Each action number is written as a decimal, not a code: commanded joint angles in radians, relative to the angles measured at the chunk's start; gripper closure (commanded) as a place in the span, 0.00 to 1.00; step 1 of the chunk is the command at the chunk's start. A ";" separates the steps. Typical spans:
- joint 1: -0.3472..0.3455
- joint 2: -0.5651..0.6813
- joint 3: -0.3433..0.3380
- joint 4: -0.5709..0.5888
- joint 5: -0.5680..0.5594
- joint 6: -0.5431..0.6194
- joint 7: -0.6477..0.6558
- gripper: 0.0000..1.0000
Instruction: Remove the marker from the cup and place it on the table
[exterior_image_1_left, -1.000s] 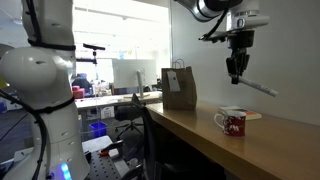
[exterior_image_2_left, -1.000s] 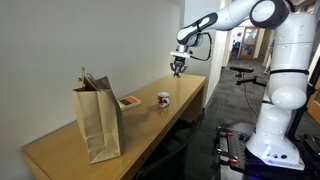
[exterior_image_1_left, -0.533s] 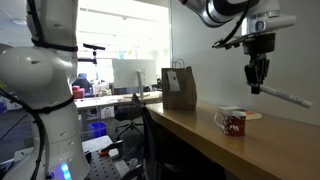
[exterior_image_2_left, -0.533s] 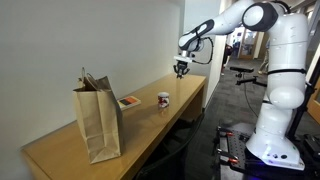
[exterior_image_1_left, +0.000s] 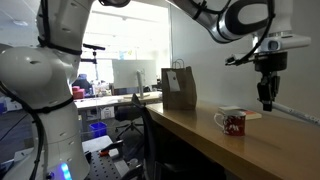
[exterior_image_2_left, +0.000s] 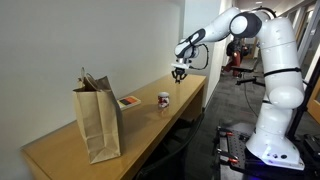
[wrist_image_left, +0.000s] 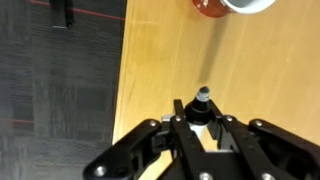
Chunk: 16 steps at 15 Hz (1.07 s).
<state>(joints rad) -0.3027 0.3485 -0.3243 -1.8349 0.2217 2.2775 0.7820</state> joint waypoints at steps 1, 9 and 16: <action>0.004 0.028 -0.006 0.037 0.012 0.001 -0.016 0.93; 0.015 0.023 -0.013 0.044 -0.009 0.019 -0.012 0.41; 0.038 0.009 -0.009 0.043 -0.016 0.030 -0.018 0.00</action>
<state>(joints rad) -0.2786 0.3750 -0.3287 -1.7791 0.2181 2.2927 0.7768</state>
